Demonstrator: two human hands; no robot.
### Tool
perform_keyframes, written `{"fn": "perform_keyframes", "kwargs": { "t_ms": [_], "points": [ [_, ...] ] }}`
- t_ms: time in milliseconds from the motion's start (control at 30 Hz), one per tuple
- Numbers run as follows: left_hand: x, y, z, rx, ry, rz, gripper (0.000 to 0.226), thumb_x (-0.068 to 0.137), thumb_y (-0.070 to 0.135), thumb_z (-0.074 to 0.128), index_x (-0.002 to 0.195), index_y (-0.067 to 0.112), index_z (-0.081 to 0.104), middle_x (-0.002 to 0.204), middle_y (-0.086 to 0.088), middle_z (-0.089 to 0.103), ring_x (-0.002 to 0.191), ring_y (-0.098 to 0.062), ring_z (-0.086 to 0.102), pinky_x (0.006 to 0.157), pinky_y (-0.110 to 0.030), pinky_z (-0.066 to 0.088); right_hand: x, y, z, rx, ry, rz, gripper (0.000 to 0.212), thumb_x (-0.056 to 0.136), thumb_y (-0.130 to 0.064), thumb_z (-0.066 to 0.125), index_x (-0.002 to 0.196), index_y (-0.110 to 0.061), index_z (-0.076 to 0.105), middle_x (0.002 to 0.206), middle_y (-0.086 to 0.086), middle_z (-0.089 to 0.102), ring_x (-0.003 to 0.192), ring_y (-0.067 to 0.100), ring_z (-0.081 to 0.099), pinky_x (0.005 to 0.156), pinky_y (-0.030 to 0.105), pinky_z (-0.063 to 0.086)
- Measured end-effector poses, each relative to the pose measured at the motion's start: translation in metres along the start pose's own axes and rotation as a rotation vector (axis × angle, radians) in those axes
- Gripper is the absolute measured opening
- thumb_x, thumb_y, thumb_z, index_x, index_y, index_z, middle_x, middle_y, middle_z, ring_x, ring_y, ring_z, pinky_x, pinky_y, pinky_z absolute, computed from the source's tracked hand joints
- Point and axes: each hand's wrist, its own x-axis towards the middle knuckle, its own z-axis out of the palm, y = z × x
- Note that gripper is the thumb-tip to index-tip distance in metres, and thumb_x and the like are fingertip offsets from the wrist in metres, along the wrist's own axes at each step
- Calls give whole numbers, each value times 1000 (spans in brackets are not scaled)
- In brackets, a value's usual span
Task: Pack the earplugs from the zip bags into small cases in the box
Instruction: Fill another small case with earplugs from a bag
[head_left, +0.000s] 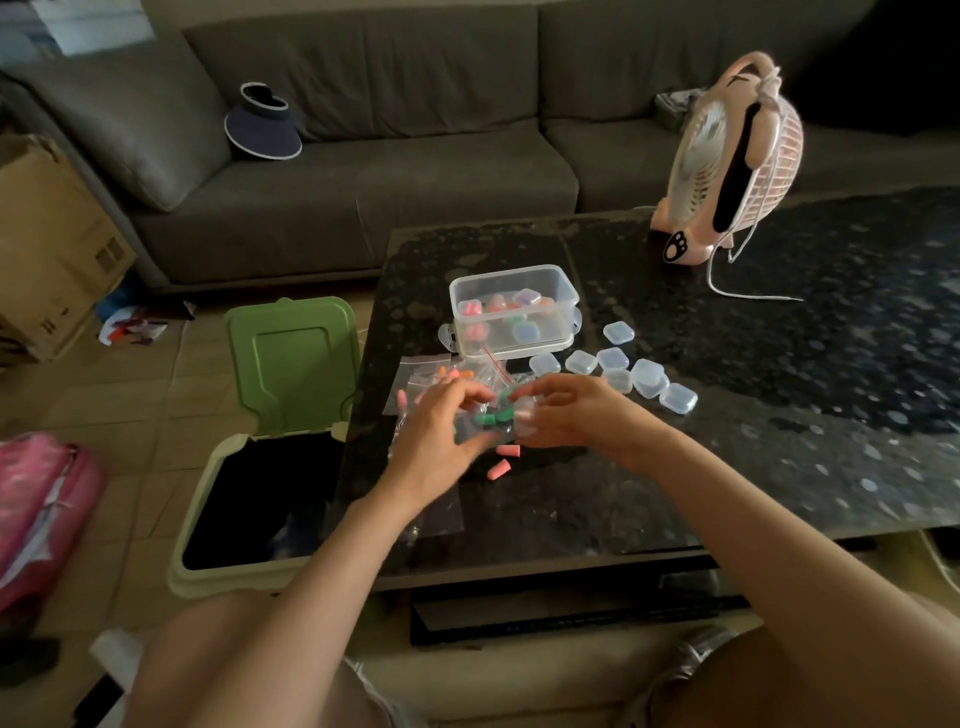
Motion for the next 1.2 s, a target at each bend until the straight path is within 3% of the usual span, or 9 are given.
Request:
{"fn": "perform_keyframes", "kwargs": {
  "t_ms": [67, 133, 433, 533, 667, 867, 967, 1100, 1200],
  "points": [
    [-3, 15, 4, -49, 26, 10, 46, 73, 23, 78, 110, 7, 58, 114, 0, 58, 101, -15, 56, 88, 12, 4, 3, 0, 3, 84, -24, 9, 25, 83, 4, 65, 105, -5, 60, 92, 12, 67, 82, 24, 70, 74, 31, 59],
    [-3, 23, 5, -78, 79, 33, 45, 72, 19, 80, 107, 1, 57, 112, -8, 60, 92, -6, 54, 73, 17, 3, 6, 1, 6, 112, -32, 27, 35, 82, 2, 66, 115, -3, 55, 98, 14, 67, 89, 28, 69, 82, 40, 58],
    [-5, 25, 6, -75, 154, 52, 31, 72, 10, 79, 94, -2, 60, 100, -14, 66, 90, 6, 47, 77, 17, 5, 10, 4, 18, 174, -91, 91, 42, 66, -18, 74, 101, -6, 56, 90, 11, 67, 79, 20, 69, 75, 32, 59],
    [-4, 22, 6, -79, 152, 33, 31, 71, 10, 80, 92, -2, 60, 93, -13, 67, 85, -9, 57, 77, 17, 7, 10, 5, 19, 170, -98, 114, 43, 66, -20, 74, 102, -4, 57, 84, 11, 68, 79, 25, 68, 80, 42, 58],
    [-5, 20, 8, -66, 123, 46, 32, 72, 12, 79, 93, -2, 60, 94, -10, 65, 78, 11, 44, 75, 17, 6, 9, 7, 20, 154, -94, 130, 47, 73, -21, 74, 110, 1, 57, 96, 19, 66, 91, 37, 64, 89, 56, 51],
    [-4, 8, 11, -25, 74, 63, 33, 72, 17, 79, 94, 3, 59, 94, -4, 61, 82, -9, 57, 93, 2, 28, 11, 9, 20, 63, -5, 139, 34, 79, -21, 73, 106, -4, 62, 88, 13, 69, 73, 21, 67, 76, 35, 59],
    [-5, 4, 8, 28, 92, 79, 33, 73, 18, 79, 96, 3, 61, 98, -8, 64, 89, -19, 60, 87, 7, 11, 12, 7, 23, -52, 90, 126, 36, 77, -26, 76, 104, -6, 64, 80, 6, 66, 64, 13, 63, 64, 27, 55],
    [-8, -5, 8, 79, 45, 99, 39, 76, 39, 73, 103, 14, 60, 103, 4, 60, 88, -9, 58, 79, -18, 39, 15, 4, 26, -158, 139, 84, 33, 73, -25, 79, 97, -7, 65, 80, 6, 63, 64, 12, 61, 53, 19, 50],
    [-11, -9, 9, 84, 23, 76, 39, 78, 49, 68, 100, 18, 58, 98, 8, 60, 84, -6, 56, 70, -18, 45, 17, 2, 30, -258, 153, 37, 29, 75, -20, 78, 97, -6, 64, 81, 5, 63, 63, 11, 61, 51, 16, 50]
  ]
}}
